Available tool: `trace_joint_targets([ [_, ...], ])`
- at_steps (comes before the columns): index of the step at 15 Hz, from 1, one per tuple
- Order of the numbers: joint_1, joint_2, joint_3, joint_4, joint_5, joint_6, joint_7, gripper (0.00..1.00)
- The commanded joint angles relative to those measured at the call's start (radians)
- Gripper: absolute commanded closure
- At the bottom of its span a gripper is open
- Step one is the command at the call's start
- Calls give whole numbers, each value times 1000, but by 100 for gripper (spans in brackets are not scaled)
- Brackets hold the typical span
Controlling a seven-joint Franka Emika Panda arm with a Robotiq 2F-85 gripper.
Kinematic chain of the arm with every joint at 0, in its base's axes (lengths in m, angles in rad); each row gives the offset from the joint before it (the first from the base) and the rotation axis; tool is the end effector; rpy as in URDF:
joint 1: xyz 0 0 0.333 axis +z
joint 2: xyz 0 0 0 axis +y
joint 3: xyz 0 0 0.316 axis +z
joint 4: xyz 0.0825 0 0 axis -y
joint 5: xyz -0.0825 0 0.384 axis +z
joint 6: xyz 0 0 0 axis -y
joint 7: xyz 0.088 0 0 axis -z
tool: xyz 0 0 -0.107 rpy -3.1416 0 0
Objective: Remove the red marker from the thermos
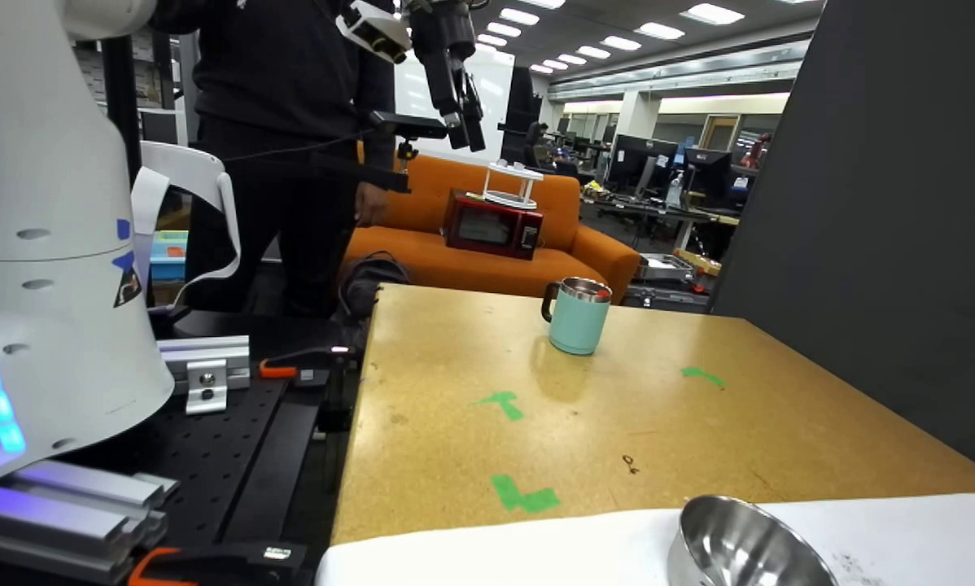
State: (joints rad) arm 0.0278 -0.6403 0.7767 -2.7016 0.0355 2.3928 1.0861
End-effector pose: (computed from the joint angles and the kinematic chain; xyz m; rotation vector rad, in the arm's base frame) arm 0.2799 0.2689 0.3912 2.9080 -0.5521 0.6452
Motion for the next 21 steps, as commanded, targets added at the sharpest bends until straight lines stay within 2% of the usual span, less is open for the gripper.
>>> trace_joint_targets([
  [1, -154, 141, 141, 108, -118, 23, 267, 0],
  [4, -289, 233, 232, 203, -272, -26, 469, 0],
  [8, -450, 429, 347, 319, -501, -50, 644, 0],
  [9, -532, 462, 424, 344, -522, -52, 655, 0],
  [12, -640, 587, 540, 396, -653, -98, 738, 0],
  [13, -659, 620, 563, 397, -700, -80, 750, 0],
  [14, -603, 523, 501, 356, -627, -45, 711, 0],
  [21, -608, 534, 508, 358, -637, -45, 719, 0],
])
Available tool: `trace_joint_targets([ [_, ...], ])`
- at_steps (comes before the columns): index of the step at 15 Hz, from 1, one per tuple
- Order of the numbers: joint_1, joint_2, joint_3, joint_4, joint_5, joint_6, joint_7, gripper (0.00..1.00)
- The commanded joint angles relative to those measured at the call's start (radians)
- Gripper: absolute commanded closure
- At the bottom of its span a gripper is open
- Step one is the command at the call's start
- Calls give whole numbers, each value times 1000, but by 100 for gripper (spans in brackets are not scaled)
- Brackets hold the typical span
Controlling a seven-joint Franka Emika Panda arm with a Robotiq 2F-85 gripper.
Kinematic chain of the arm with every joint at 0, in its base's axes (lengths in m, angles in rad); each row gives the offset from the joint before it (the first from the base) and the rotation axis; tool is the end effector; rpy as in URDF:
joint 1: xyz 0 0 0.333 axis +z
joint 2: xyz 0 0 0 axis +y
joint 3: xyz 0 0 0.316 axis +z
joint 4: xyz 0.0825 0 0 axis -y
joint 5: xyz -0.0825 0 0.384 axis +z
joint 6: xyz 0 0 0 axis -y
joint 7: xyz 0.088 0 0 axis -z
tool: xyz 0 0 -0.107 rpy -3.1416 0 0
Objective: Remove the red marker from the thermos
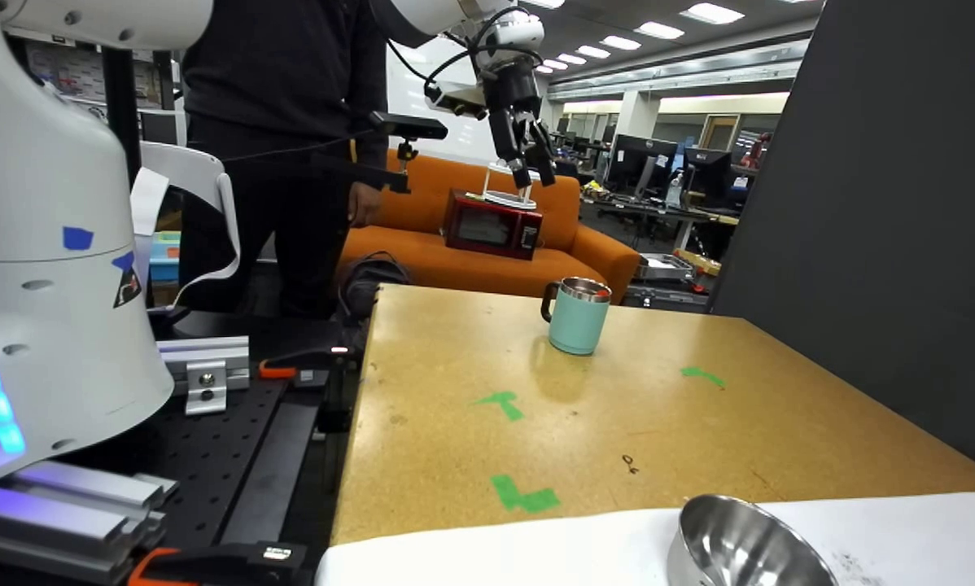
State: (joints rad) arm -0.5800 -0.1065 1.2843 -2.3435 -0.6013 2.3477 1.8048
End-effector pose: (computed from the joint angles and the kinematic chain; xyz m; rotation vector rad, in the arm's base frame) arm 0.3895 0.3215 0.3512 2.7287 -0.9573 0.7552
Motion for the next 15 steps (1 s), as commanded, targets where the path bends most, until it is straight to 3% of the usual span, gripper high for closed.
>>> trace_joint_targets([
  [1, 0, 0, 0, 0, 0, 0, 0, 0],
  [10, -62, 169, 36, 5, -135, -6, 273, 0],
  [13, -13, 287, 1, 58, -261, -64, 332, 0],
  [15, 66, 381, -55, 113, -360, -115, 368, 0],
])
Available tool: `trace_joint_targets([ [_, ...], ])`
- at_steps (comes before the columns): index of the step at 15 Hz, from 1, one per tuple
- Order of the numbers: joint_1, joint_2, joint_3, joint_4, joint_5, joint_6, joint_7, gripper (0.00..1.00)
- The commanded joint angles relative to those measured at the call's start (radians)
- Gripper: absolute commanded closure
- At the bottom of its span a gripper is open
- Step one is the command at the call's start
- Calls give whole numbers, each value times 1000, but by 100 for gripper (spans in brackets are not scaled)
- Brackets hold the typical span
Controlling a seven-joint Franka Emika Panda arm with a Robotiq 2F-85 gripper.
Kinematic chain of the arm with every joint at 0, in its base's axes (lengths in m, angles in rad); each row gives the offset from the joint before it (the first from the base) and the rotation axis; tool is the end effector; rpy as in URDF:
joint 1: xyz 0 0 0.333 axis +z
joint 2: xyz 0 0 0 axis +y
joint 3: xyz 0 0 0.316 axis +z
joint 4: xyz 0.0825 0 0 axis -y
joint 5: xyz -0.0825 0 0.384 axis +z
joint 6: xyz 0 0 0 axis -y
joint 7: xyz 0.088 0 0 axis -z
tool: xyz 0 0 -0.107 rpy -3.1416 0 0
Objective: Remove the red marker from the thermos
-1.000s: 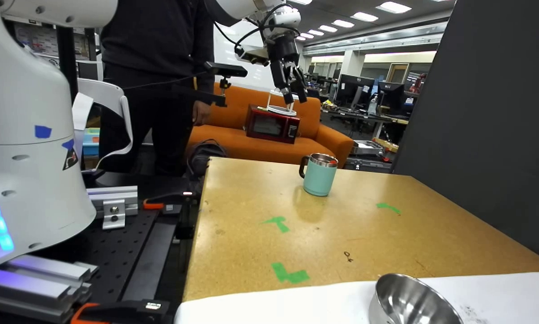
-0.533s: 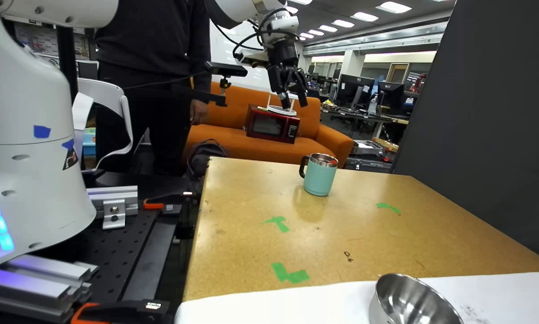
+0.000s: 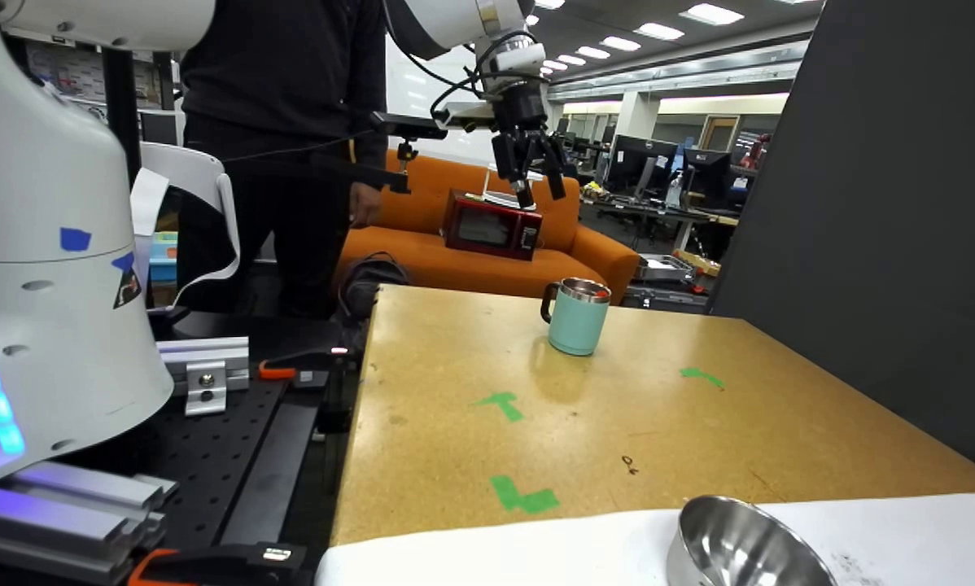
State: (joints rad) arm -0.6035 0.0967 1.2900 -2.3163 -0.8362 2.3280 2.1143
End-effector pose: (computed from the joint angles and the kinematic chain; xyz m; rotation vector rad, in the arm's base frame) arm 0.4060 0.3153 0.3324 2.7146 -1.2119 0.7603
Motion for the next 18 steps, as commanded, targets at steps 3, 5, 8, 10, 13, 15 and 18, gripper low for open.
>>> trace_joint_targets([
  [3, 276, 341, -197, 207, -249, -209, 118, 0],
  [5, 413, 456, -296, 317, -300, -293, 161, 0],
  [8, 557, 592, -402, 481, -315, -339, 184, 0],
  [10, 740, 567, -614, 565, -187, -248, 154, 0],
  [13, 894, 588, -776, 671, -61, -256, 125, 0],
  [15, 954, 557, -850, 682, 39, -250, 90, 0],
  [18, 1006, 506, -928, 684, 164, -267, 31, 0],
])
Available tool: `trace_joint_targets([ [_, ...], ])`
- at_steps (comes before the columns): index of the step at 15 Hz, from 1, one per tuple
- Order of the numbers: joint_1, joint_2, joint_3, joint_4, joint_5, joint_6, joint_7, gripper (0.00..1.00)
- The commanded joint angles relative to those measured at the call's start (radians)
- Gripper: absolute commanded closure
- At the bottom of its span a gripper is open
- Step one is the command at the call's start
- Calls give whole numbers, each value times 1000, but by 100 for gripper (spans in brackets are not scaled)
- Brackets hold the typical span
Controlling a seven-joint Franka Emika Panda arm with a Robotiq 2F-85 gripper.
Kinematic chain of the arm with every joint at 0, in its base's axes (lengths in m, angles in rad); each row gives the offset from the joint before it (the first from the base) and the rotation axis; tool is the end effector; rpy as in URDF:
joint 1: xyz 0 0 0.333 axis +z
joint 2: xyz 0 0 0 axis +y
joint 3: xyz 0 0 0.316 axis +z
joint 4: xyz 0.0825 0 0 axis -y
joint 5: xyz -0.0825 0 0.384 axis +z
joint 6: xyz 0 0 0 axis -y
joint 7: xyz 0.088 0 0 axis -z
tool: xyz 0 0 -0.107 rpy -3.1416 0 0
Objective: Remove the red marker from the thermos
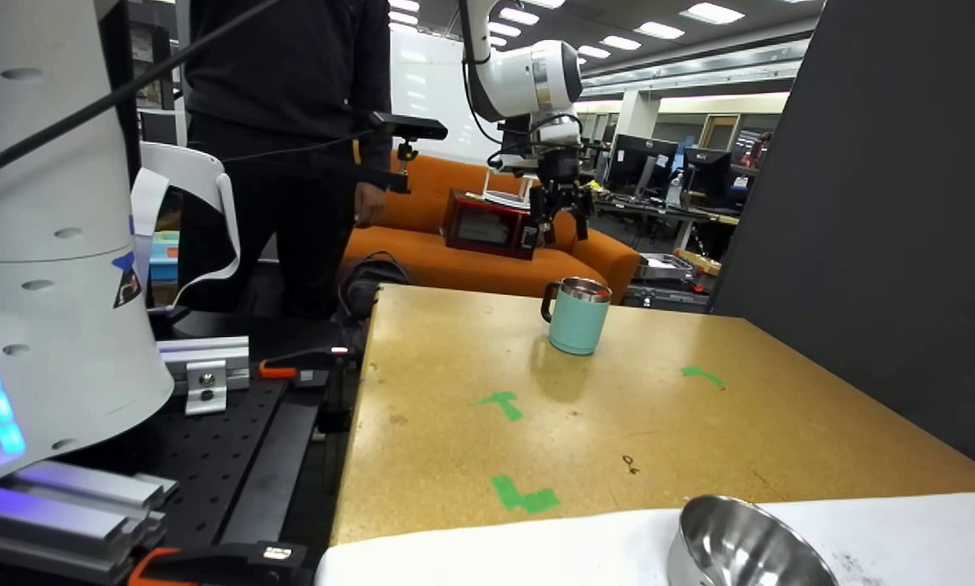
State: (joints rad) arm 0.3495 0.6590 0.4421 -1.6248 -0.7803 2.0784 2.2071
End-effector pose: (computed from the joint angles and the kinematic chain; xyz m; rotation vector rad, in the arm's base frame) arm 0.5284 0.4302 0.2577 2.5586 -1.4833 0.5611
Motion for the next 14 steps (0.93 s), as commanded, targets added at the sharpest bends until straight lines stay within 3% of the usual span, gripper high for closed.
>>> trace_joint_targets([
  [1, 66, -71, -106, -6, 136, -25, -83, 0],
  [7, 107, -82, -225, -17, 158, -10, -229, 0],
  [10, 93, -101, -240, -73, 172, 29, -322, 0],
  [11, 123, -71, -262, -26, 172, -6, -268, 0],
  [14, 131, -70, -272, -28, 169, -5, -272, 0],
])
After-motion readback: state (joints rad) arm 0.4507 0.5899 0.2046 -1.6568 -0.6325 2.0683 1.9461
